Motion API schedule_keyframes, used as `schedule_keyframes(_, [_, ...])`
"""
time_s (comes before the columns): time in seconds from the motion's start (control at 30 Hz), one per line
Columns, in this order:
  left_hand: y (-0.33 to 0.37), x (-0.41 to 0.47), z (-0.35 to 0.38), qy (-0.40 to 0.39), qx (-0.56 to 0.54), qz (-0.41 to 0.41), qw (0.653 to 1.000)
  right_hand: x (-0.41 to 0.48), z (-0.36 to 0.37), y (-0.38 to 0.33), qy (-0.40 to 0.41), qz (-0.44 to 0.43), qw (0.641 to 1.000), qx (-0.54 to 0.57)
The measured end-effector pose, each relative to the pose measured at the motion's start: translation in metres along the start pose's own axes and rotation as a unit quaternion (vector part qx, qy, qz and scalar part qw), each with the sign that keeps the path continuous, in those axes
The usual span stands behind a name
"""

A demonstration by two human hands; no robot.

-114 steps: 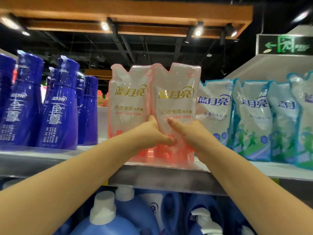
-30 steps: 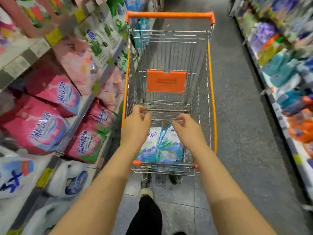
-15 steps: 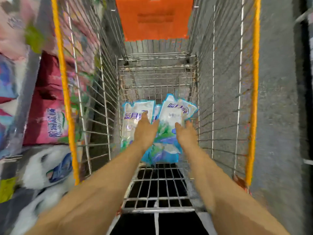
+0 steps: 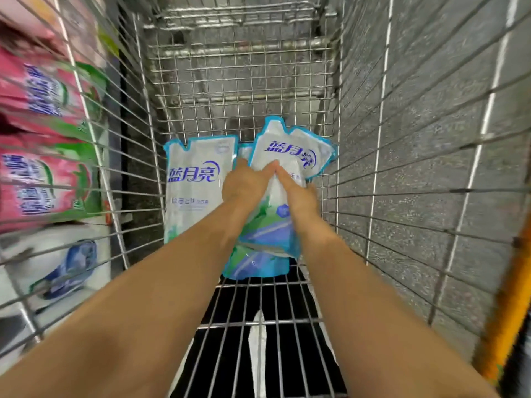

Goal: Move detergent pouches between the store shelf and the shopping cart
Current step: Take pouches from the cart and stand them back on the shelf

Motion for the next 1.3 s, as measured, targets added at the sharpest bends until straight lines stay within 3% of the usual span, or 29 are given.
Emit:
schedule_keyframes(0.1, [0.003,0.0,0.004,-0.061,-0.077,-0.019,0.995,0.012,-0.002,0.006,0.02,-0.011,0.999,0.022])
schedule_keyframes(0.2, [0.009,-0.011,0.001,-0.133,-0.262,-0.036,0.955,-0.019,-0.012,-0.023,0.025,-0.037,0.999,0.029])
schedule_keyframes(0.3, [0.008,-0.025,-0.01,-0.127,-0.318,-0.02,0.939,-0.036,-0.016,-0.039,0.03,-0.095,0.994,0.05])
schedule_keyframes(0.47, [0.026,-0.072,-0.065,-0.044,-0.358,0.064,0.93,-0.092,-0.017,-0.083,-0.002,-0.223,0.974,0.036])
schedule_keyframes(0.6, [0.045,-0.128,-0.131,0.056,-0.367,0.153,0.916,-0.154,-0.024,-0.128,-0.047,-0.36,0.932,0.013])
schedule_keyframes(0.83, [0.034,-0.254,-0.252,0.193,-0.399,0.331,0.833,-0.308,-0.002,-0.177,-0.113,-0.493,0.859,0.078])
schedule_keyframes(1.07, [-0.052,-0.418,-0.346,0.341,-0.4,0.386,0.758,-0.495,0.018,-0.161,-0.244,-0.611,0.749,0.078])
schedule_keyframes(1.3, [-0.211,-0.609,-0.383,0.542,-0.367,0.367,0.661,-0.699,0.041,-0.05,-0.398,-0.673,0.62,0.064])
Point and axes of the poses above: each hand's wrist, its own x-axis towards the middle knuckle, its own z-axis out of the palm, y = z × x, the point moved 2 cm from there along x, towards the middle knuckle, and after that the axes turned 1 degree about -z, right-handed, at the moved point
